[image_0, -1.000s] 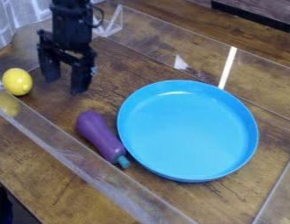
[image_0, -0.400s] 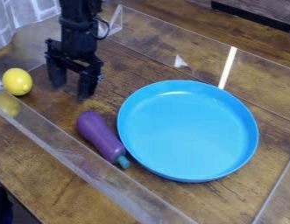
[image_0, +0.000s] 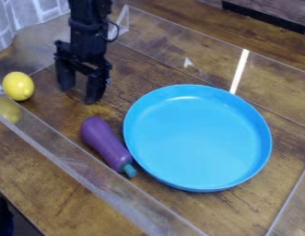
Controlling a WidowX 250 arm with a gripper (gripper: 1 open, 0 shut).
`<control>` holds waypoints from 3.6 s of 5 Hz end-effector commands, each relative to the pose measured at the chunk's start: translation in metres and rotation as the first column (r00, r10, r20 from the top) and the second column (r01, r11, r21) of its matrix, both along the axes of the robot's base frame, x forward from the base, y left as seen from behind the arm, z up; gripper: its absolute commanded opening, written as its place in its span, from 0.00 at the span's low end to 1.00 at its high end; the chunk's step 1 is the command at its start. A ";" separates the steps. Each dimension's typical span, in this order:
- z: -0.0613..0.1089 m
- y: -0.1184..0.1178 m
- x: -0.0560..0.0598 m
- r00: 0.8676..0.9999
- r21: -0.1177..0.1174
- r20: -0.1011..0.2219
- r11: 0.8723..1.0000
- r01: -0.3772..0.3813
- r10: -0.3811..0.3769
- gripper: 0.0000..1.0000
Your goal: Put the lemon on the blue tray
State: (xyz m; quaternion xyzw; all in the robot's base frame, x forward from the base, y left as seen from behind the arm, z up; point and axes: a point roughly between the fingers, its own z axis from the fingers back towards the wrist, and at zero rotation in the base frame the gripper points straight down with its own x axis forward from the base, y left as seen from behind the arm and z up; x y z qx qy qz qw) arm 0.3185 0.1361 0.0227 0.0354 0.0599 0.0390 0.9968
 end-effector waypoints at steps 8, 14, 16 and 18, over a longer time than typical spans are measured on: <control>-0.002 0.063 -0.027 0.981 0.090 0.103 0.981 -0.174 0.164 1.00; 0.021 0.044 -0.057 0.983 0.048 0.128 0.989 -0.139 0.132 0.00; 0.027 0.046 -0.058 0.978 0.029 0.141 0.987 -0.158 0.152 0.00; 0.040 0.046 -0.059 0.979 0.010 0.145 0.989 -0.149 0.146 0.00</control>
